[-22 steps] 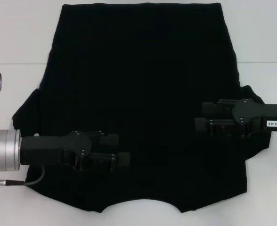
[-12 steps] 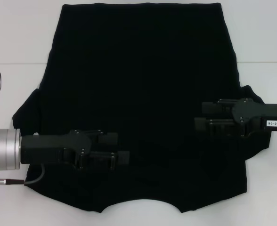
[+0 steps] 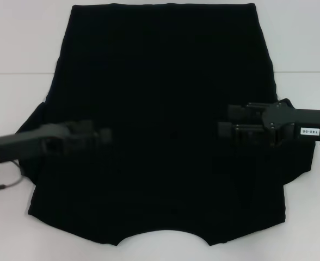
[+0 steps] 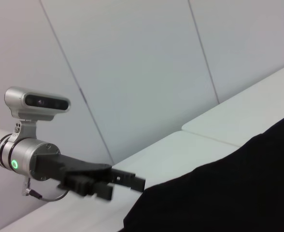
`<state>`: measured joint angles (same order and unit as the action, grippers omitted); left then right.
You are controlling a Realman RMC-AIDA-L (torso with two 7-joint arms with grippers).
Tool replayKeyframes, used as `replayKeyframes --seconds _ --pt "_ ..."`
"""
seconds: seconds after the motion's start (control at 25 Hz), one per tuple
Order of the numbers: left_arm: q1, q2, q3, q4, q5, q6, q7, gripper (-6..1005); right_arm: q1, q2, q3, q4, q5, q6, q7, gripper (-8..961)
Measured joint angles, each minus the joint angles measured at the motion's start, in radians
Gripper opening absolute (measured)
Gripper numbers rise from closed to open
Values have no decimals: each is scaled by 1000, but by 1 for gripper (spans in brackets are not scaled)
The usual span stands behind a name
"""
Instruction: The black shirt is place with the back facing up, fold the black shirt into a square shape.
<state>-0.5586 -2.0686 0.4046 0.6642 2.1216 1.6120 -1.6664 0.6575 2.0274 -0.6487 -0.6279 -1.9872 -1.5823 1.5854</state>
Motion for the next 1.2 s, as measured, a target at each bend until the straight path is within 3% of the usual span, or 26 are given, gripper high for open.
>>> replayKeyframes --seconds 0.2,0.32,0.64,1.2 --pt "27 16 -135 17 4 -107 -73 887 12 19 1 0 13 24 -1 775" --pt "44 19 -167 40 6 -183 -142 888 20 31 1 0 15 37 3 776" --pt "59 20 -172 85 123 -354 -294 887 37 44 1 6 24 59 10 775" --pt "12 28 -83 109 313 -380 -441 888 41 45 1 3 39 59 13 776"
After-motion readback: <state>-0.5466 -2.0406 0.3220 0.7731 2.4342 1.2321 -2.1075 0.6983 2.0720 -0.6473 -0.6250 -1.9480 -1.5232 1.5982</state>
